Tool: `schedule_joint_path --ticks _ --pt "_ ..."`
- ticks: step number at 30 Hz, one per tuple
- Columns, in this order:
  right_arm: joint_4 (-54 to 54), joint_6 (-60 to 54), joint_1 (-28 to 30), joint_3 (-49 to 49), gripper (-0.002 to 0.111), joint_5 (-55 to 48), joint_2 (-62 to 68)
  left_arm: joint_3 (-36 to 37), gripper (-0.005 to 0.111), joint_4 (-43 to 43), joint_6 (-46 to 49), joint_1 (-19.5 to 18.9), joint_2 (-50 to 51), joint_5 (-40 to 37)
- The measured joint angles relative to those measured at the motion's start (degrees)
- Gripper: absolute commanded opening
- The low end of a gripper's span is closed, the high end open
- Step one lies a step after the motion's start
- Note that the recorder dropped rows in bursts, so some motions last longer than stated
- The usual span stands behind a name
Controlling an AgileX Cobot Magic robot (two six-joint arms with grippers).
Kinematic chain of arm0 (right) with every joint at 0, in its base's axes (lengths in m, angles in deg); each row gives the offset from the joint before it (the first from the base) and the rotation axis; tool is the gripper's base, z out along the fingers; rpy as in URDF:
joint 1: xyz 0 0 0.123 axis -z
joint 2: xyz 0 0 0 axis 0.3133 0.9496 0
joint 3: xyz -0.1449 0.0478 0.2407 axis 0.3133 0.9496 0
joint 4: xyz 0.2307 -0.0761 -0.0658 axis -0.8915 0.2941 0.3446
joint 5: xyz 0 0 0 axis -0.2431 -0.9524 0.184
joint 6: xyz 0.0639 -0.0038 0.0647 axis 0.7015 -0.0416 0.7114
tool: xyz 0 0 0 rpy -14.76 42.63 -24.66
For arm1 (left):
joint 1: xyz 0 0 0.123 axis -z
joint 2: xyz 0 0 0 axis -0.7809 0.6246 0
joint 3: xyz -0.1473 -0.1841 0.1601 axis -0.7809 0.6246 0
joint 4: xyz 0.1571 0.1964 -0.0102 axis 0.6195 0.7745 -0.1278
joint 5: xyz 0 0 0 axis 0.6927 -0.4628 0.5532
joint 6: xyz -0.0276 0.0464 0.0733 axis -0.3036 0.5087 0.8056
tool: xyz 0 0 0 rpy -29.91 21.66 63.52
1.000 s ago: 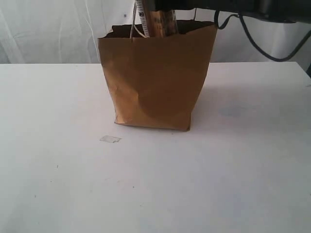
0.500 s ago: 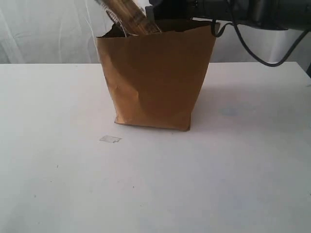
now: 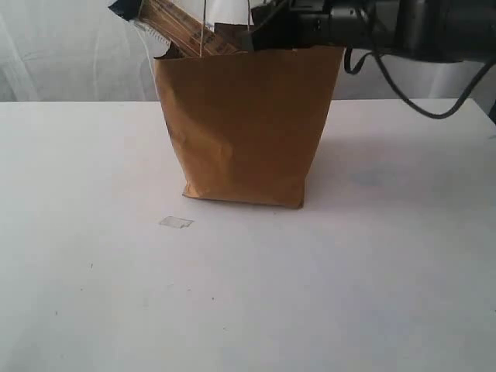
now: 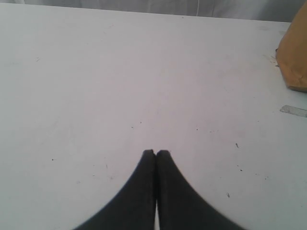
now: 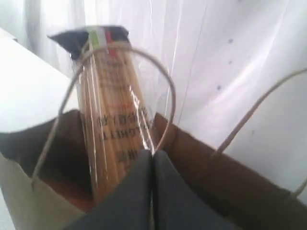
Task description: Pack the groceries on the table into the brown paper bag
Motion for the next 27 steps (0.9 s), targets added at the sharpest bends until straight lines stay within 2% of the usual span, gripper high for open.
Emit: schedule_joint_path --ticks 3,6,7,9,12,16,18,20,22,27 --pt "0.00 -0.10 0.00 0.36 0.000 4.42 -6.29 0.00 0.000 0.00 0.00 0.00 0.00 0.00" --pt "1.17 -0.74 0.11 4.41 0.000 18.89 -14.50 0.00 0.000 0.00 0.00 0.00 0.00 0.00" --pt "1.27 -2.58 1.51 8.16 0.000 26.87 -17.39 0.00 0.000 0.00 0.00 0.00 0.00 0.00" --pt "0.91 -5.38 5.62 15.24 0.000 34.54 -20.92 0.00 0.000 0.00 0.00 0.00 0.00 0.00" --pt "0.24 -4.46 10.47 24.02 0.000 36.65 -25.76 0.00 0.000 0.00 0.00 0.00 0.00 0.00" --pt "-0.05 -0.03 12.72 33.78 0.000 35.45 -35.08 0.00 0.000 0.00 0.00 0.00 0.00 0.00" --pt "-0.16 2.29 12.93 42.59 0.000 33.22 -47.03 0.00 0.000 0.00 0.00 0.00 0.00 0.00" --pt "-0.16 7.74 12.93 46.98 0.000 30.65 -56.19 0.00 0.000 0.00 0.00 0.00 0.00 0.00" --pt "-0.16 12.99 12.93 48.40 0.000 29.03 -64.94 0.00 0.000 0.00 0.00 0.00 0.00 0.00" --pt "-0.16 15.20 12.93 48.49 0.000 28.73 -81.00 0.00 0.000 0.00 0.00 0.00 0.00 0.00"
